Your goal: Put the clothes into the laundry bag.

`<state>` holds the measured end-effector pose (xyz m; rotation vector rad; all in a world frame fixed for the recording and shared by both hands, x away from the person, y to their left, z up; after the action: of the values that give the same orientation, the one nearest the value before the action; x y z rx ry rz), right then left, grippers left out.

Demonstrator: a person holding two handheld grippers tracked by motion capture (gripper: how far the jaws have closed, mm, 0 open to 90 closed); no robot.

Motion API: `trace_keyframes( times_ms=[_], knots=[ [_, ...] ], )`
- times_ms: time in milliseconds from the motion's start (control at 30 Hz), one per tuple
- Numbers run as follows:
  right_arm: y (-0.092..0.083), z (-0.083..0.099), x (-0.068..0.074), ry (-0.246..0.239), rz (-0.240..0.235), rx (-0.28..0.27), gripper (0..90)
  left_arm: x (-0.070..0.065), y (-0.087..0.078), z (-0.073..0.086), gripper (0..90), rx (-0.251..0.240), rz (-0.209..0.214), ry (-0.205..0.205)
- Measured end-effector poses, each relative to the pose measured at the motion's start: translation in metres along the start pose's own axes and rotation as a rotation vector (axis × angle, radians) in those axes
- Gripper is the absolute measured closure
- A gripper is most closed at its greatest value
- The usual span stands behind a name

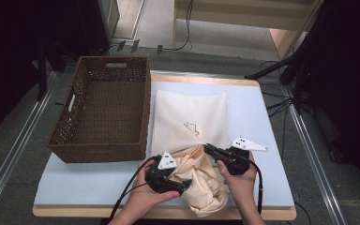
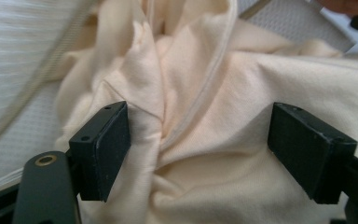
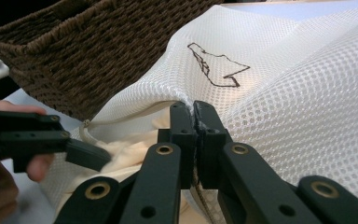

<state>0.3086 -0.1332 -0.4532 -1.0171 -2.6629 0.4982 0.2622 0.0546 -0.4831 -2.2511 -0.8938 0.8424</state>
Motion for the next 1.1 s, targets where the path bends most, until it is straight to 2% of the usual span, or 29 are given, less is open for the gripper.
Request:
trace_keyframes(
  times_ms=[67, 100, 133, 200, 233, 267, 333, 400, 467, 533, 567, 600, 633, 667, 733, 833, 900, 967, 1033, 1067, 1100],
  knots=[
    [0.002, 0.001, 0.003, -0.003, -0.005, 0.009, 88.1, -0.002, 0.005, -0.003, 25.2, 0.011, -0.039, 0.005],
    [0.003, 0.001, 0.003, -0.008, -0.007, 0.01, 88.1, -0.003, 0.007, -0.005, 33.1, 0.009, -0.073, 0.018],
    [0.003, 0.001, 0.004, -0.007, -0.011, 0.012, 88.1, -0.004, 0.008, -0.007, 45.5, 0.005, -0.103, 0.037],
    [0.004, 0.001, 0.005, -0.01, -0.015, 0.012, 88.2, -0.005, 0.007, -0.013, 76.7, -0.012, -0.104, 0.037],
    [0.004, 0.001, 0.006, -0.007, -0.016, 0.01, 88.2, -0.006, 0.006, -0.016, 82.5, -0.015, -0.091, 0.029],
    [0.003, 0.001, 0.006, -0.011, -0.017, 0.009, 88.2, -0.008, 0.005, -0.021, 83.8, -0.024, -0.085, 0.035],
    [0.001, 0.0, 0.007, -0.011, -0.016, 0.005, 88.2, -0.014, 0.001, -0.032, 84.8, -0.067, -0.066, 0.041],
    [0.0, -0.002, 0.006, -0.014, -0.014, -0.003, 88.2, -0.017, -0.001, -0.046, 84.9, -0.104, -0.047, 0.022],
    [-0.002, -0.003, 0.006, -0.01, -0.014, -0.008, 88.2, -0.017, 0.001, -0.059, 84.8, -0.166, -0.057, 0.002],
    [-0.003, -0.005, 0.006, -0.01, -0.011, -0.014, 88.2, -0.013, 0.009, -0.062, 84.6, -0.178, -0.086, 0.001],
    [-0.004, -0.005, 0.006, -0.009, -0.013, -0.016, 88.2, -0.01, 0.018, -0.06, 84.5, -0.158, -0.109, 0.005],
    [-0.004, -0.005, 0.006, -0.012, -0.013, -0.018, 88.2, -0.006, 0.028, -0.056, 84.0, -0.106, -0.113, 0.002],
    [-0.005, -0.005, 0.005, -0.012, -0.013, -0.015, 88.2, -0.002, 0.038, -0.051, 82.8, -0.045, -0.095, 0.002],
    [-0.005, -0.004, 0.005, -0.009, -0.013, -0.012, 88.2, -0.001, 0.044, -0.047, 81.2, -0.041, -0.074, 0.004],
    [-0.004, -0.002, 0.004, -0.007, -0.014, -0.007, 88.2, -0.001, 0.039, -0.046, 76.4, -0.06, -0.054, 0.01],
    [-0.003, 0.0, 0.003, -0.005, -0.013, 0.001, 88.2, -0.003, 0.022, -0.05, 55.9, -0.089, -0.013, -0.004],
    [-0.002, 0.001, 0.002, -0.003, -0.014, 0.005, 88.2, -0.003, 0.007, -0.052, 48.4, -0.116, 0.012, -0.015],
    [-0.002, 0.001, 0.001, -0.001, -0.01, 0.005, 88.1, -0.004, -0.008, -0.051, 45.8, -0.134, 0.072, -0.008],
    [-0.002, 0.001, 0.0, 0.003, -0.009, 0.003, 88.2, -0.005, -0.013, -0.046, 45.1, -0.124, 0.082, 0.026],
    [-0.002, 0.001, -0.001, 0.001, -0.007, 0.003, 88.1, -0.005, -0.014, -0.042, 44.0, -0.115, 0.092, 0.024],
    [-0.002, 0.001, -0.001, 0.003, -0.005, 0.004, 88.1, -0.006, -0.016, -0.038, 43.5, -0.103, 0.12, 0.018]
  ],
)
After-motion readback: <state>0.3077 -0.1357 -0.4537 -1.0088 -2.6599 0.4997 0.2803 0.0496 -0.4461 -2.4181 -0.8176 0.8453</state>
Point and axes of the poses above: each handheld gripper's, and its own axes: y roughly forward along the jaws, z roughly out of its underside, x roughly to its left, the point moved 4 cm from there along y, roughly forward along the jaws, and after that the axes turned 15 degrees about -y, right-handed, at the moved point
